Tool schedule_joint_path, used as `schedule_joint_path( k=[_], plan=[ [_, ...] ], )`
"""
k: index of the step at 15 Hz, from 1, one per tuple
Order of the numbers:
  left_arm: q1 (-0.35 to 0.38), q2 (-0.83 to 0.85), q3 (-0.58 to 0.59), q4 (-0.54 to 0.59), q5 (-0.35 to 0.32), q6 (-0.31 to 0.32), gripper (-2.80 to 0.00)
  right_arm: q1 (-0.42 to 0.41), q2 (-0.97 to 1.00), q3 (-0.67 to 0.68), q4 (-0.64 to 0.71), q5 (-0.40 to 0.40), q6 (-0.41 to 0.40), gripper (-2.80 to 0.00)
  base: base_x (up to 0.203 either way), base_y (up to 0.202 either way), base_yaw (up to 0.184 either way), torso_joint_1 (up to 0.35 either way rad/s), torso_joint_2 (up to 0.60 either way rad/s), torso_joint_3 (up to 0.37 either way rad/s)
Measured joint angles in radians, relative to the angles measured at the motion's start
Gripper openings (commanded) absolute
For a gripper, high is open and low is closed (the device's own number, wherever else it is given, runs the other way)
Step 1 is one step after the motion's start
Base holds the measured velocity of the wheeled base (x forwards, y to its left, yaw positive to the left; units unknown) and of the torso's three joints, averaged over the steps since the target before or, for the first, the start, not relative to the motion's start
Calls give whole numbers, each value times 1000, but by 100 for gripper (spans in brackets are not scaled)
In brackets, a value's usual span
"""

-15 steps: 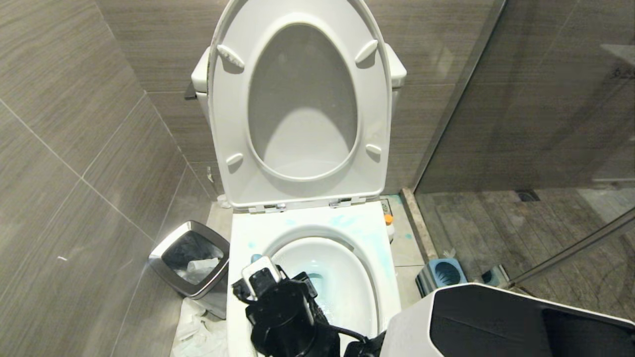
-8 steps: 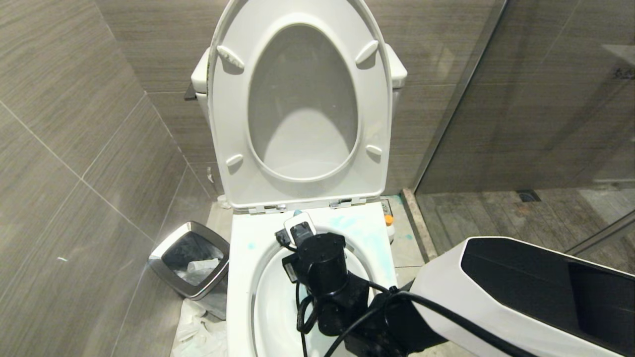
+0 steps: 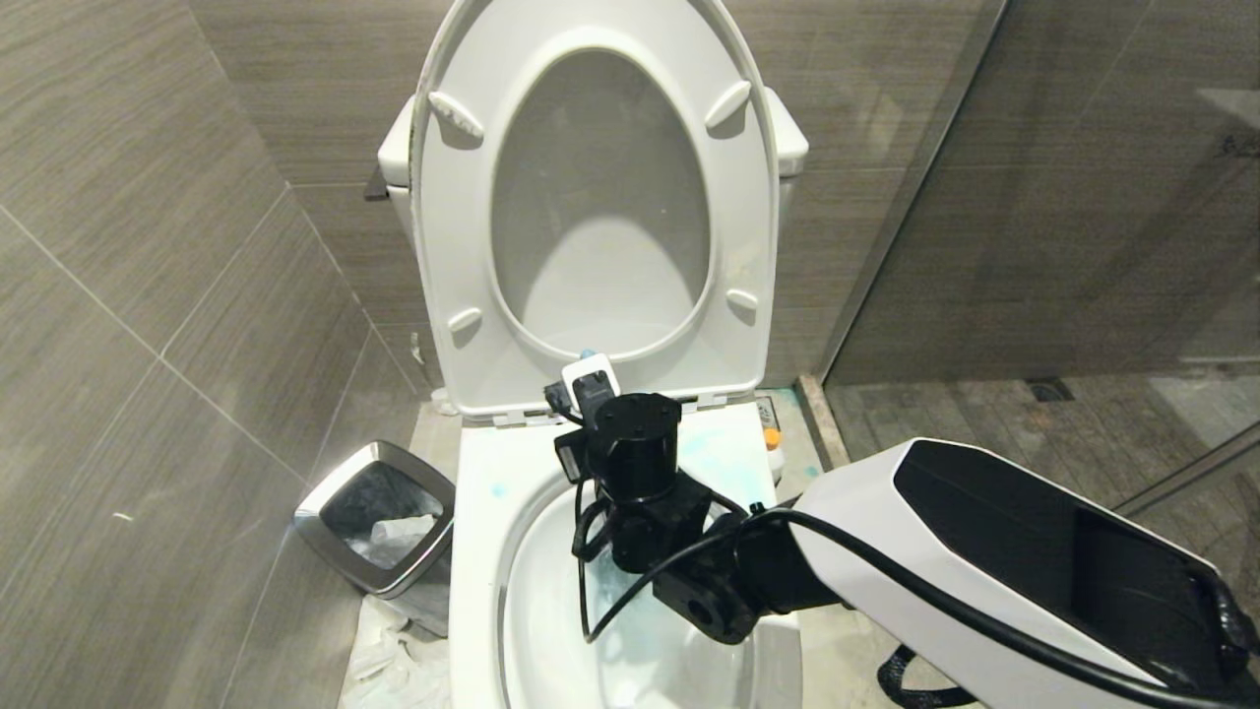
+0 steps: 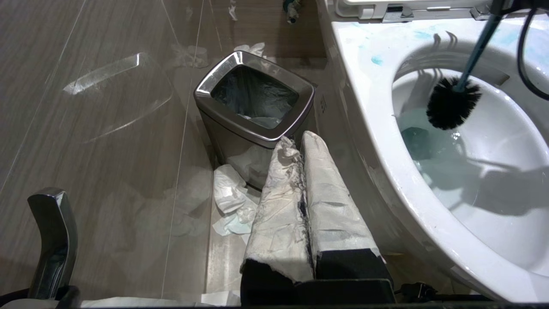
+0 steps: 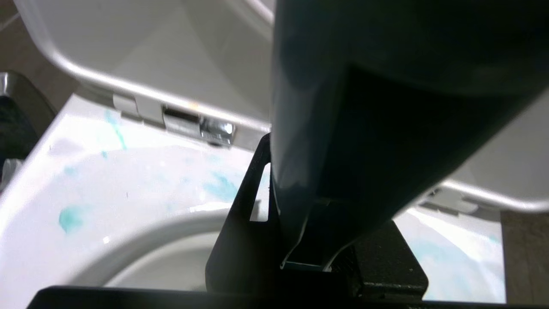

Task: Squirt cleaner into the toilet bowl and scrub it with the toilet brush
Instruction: Scrub the toilet bowl

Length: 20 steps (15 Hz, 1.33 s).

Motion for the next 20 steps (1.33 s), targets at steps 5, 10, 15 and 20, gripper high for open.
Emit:
schedule_joint_path(
  k=[5,10,15,20],
  plan=[
    [0,0,0,0,0,1,-280,51,105,-230,110,10,-3,-280,0,0,0,0,0,0],
    [0,0,0,0,0,1,-280,129,162,-307,147,13,10,-280,0,0,0,0,0,0],
    [0,0,0,0,0,0,-280,197,136,-203,143,4,69,-280,0,0,0,0,0,0],
    [0,0,0,0,0,-1,-280,234,32,53,111,-17,154,-280,0,0,0,0,0,0]
  ],
)
